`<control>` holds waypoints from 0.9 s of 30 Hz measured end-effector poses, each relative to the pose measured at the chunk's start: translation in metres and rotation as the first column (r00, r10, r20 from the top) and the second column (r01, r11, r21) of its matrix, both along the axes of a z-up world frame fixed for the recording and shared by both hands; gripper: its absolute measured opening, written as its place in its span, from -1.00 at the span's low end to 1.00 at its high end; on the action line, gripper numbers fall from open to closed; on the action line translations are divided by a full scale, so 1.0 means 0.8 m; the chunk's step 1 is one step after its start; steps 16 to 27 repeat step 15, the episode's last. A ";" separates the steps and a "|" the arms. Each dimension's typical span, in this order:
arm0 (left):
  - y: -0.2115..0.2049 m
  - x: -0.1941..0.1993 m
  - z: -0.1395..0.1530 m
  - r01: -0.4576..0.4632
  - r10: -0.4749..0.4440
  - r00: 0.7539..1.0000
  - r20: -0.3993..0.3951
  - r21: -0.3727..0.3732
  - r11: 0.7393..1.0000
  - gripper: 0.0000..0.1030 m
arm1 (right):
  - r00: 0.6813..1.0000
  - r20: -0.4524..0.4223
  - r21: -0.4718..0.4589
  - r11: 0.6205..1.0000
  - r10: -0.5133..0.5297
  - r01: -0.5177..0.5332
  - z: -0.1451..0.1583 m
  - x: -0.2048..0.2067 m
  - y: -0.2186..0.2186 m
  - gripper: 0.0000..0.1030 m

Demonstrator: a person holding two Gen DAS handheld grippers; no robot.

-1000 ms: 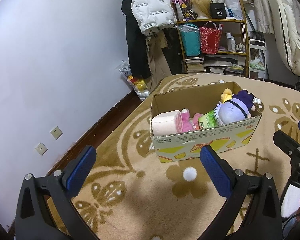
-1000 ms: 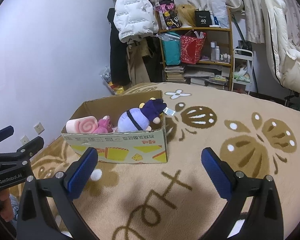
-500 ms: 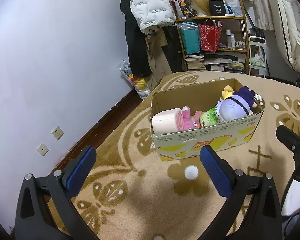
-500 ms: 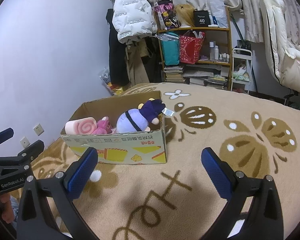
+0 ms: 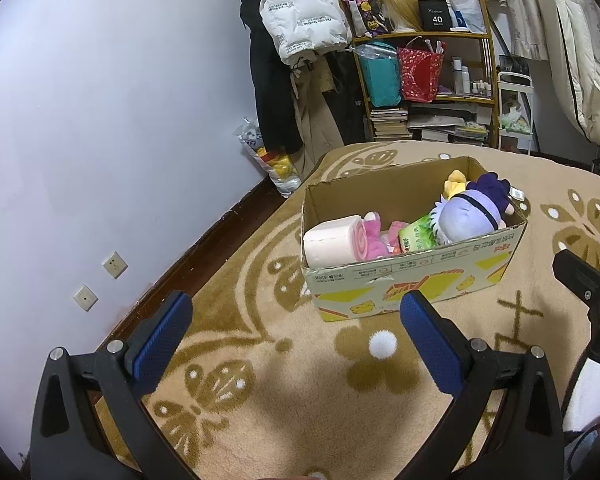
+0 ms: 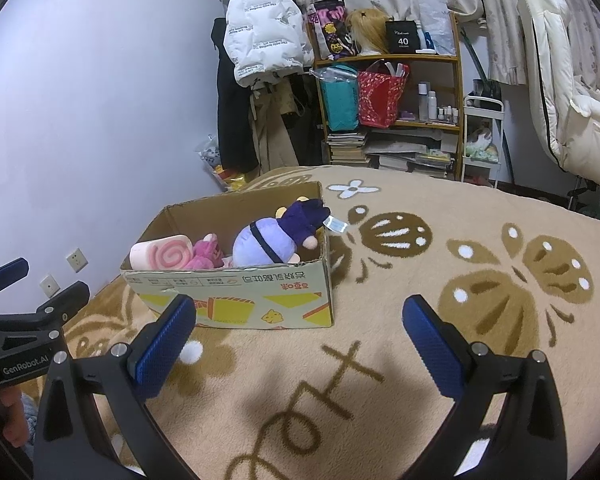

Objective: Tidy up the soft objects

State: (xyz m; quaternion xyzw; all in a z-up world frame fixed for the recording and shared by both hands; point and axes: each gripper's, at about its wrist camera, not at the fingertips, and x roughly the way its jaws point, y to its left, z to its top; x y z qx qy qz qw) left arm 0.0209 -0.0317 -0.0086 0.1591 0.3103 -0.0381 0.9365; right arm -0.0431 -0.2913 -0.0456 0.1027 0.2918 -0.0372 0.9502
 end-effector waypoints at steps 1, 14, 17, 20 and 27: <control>0.000 0.000 0.000 0.001 -0.001 1.000 0.000 -0.001 1.000 0.99 | 1.000 -0.001 0.000 1.000 0.001 -0.001 0.000 0.000 0.000 1.00; -0.001 -0.001 -0.002 0.002 -0.002 1.000 -0.010 0.005 1.000 0.99 | 1.000 -0.001 -0.003 1.000 -0.002 0.002 0.000 0.000 0.005 1.00; 0.000 -0.001 -0.002 0.002 -0.002 1.000 -0.011 0.003 1.000 0.99 | 1.000 0.000 -0.002 1.000 -0.003 0.003 0.000 0.000 0.005 1.00; 0.000 -0.001 -0.002 0.002 -0.002 1.000 -0.011 0.003 1.000 0.99 | 1.000 0.000 -0.002 1.000 -0.003 0.003 0.000 0.000 0.005 1.00; 0.000 -0.001 -0.002 0.002 -0.002 1.000 -0.011 0.003 1.000 0.99 | 1.000 0.000 -0.002 1.000 -0.003 0.003 0.000 0.000 0.005 1.00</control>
